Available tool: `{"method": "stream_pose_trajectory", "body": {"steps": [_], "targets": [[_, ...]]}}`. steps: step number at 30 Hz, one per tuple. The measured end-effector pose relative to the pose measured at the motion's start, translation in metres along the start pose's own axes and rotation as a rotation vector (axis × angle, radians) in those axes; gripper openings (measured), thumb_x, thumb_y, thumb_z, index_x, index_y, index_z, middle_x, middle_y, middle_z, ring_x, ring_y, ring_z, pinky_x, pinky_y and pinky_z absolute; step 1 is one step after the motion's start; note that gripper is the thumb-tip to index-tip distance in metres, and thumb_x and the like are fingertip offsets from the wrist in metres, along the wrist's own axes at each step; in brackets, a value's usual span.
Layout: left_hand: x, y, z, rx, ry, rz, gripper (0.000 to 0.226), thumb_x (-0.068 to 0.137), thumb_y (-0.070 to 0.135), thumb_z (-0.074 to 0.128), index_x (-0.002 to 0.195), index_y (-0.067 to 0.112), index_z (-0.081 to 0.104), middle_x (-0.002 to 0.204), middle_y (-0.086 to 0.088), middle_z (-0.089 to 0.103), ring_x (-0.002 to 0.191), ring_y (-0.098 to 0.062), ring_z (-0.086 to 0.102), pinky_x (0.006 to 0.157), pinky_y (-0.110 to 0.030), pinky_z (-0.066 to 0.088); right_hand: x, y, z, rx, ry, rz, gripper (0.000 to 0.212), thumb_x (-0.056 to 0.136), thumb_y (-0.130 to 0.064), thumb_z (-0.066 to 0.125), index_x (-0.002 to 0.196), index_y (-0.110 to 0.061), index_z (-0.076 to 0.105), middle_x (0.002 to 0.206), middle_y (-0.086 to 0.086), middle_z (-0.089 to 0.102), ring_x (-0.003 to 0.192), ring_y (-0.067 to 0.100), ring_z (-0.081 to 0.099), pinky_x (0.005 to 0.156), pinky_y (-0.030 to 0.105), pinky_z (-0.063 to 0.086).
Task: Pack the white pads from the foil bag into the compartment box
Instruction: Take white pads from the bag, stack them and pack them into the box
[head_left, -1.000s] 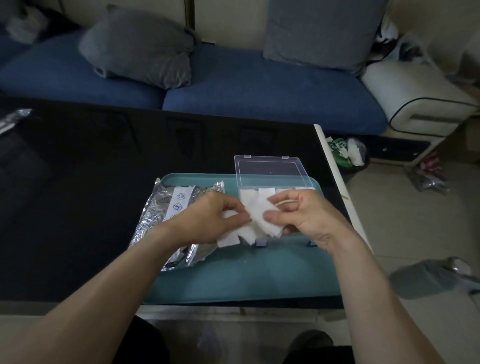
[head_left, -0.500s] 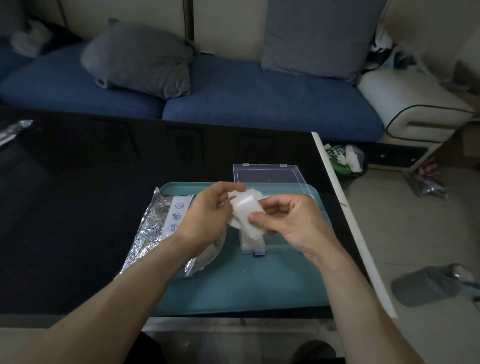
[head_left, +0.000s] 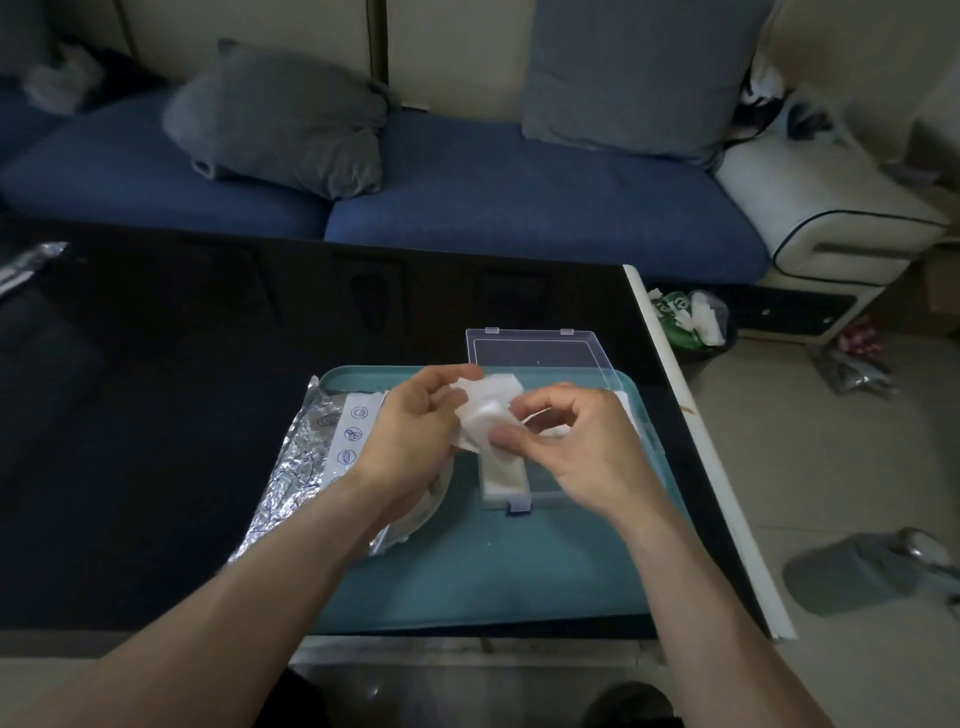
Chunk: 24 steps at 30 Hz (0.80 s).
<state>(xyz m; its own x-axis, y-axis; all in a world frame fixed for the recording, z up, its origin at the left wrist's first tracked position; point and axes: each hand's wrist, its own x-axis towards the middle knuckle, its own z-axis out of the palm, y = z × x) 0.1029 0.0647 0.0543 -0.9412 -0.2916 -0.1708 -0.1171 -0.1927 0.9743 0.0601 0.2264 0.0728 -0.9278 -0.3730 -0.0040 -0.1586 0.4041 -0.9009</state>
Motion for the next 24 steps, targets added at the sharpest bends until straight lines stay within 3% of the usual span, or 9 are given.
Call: {"method": "stream_pose_trajectory", "body": {"steps": [2,5,8,10,13,18,21,24], "targets": [[-0.002,0.001,0.001,0.023,-0.07,-0.025,0.027,0.099,-0.008,0.044,0.115,0.006,0.061,0.082,-0.006,0.073,0.066,-0.014,0.068,0.055,-0.023,0.053,0.001,0.001,0.001,-0.078,0.033,-0.044,0.017,0.072,-0.026,0.09,0.082,-0.024,0.076,0.088,-0.012,0.072,0.073,0.004,0.065,0.065,0.016,0.052],[-0.004,0.003,0.001,0.002,-0.205,-0.07,0.026,0.099,-0.004,0.049,0.121,0.006,0.059,0.099,-0.007,0.076,0.086,-0.023,0.073,0.072,-0.034,0.061,0.003,0.004,0.007,-0.004,0.069,0.014,0.016,0.075,-0.027,0.088,0.083,-0.026,0.074,0.08,-0.01,0.075,0.07,0.007,0.068,0.062,0.019,0.054],[-0.001,0.007,-0.004,-0.118,-0.344,-0.13,0.043,0.092,-0.018,0.038,0.127,0.002,0.054,0.119,-0.015,0.07,0.106,-0.032,0.069,0.083,-0.041,0.06,0.005,0.005,0.01,0.132,0.075,0.082,0.017,0.076,-0.02,0.088,0.083,-0.024,0.073,0.081,-0.006,0.076,0.073,0.01,0.071,0.066,0.025,0.059],[0.001,0.005,-0.008,-0.156,-0.387,-0.142,0.057,0.079,-0.021,0.041,0.13,0.001,0.052,0.123,-0.016,0.068,0.11,-0.03,0.068,0.081,-0.036,0.06,0.006,0.003,0.005,0.188,0.036,0.136,0.017,0.076,-0.019,0.087,0.087,-0.02,0.073,0.084,-0.003,0.076,0.074,0.007,0.071,0.061,0.018,0.054],[0.003,0.001,-0.009,-0.084,-0.337,-0.124,0.069,0.066,-0.013,0.046,0.133,0.003,0.051,0.122,-0.019,0.067,0.107,-0.029,0.067,0.081,-0.034,0.059,0.007,0.002,-0.004,0.127,-0.099,0.204,0.02,0.08,-0.025,0.083,0.095,-0.017,0.072,0.088,-0.001,0.077,0.076,0.008,0.071,0.059,0.015,0.048],[0.003,0.0,-0.007,-0.054,-0.254,-0.088,0.062,0.072,-0.015,0.053,0.131,0.006,0.053,0.116,-0.012,0.069,0.087,-0.024,0.066,0.065,-0.029,0.051,0.006,0.005,-0.012,0.04,-0.152,0.223,0.024,0.08,-0.029,0.084,0.095,-0.016,0.07,0.086,0.002,0.077,0.079,0.017,0.071,0.067,0.027,0.053],[0.003,0.003,-0.004,-0.114,-0.161,-0.06,0.042,0.089,-0.017,0.054,0.125,0.005,0.056,0.105,-0.011,0.071,0.081,-0.017,0.069,0.066,-0.024,0.056,0.006,0.008,-0.012,0.207,-0.112,0.252,0.024,0.08,-0.017,0.083,0.097,-0.006,0.069,0.087,0.011,0.076,0.076,0.023,0.071,0.065,0.029,0.056],[0.002,0.007,0.0,-0.183,-0.053,-0.048,0.022,0.096,-0.001,0.055,0.116,0.004,0.061,0.093,-0.007,0.073,0.079,-0.012,0.07,0.068,-0.023,0.058,0.008,0.008,-0.012,0.381,-0.073,0.296,0.02,0.081,-0.008,0.081,0.096,-0.006,0.067,0.083,0.008,0.075,0.077,0.02,0.071,0.06,0.026,0.056]]}}
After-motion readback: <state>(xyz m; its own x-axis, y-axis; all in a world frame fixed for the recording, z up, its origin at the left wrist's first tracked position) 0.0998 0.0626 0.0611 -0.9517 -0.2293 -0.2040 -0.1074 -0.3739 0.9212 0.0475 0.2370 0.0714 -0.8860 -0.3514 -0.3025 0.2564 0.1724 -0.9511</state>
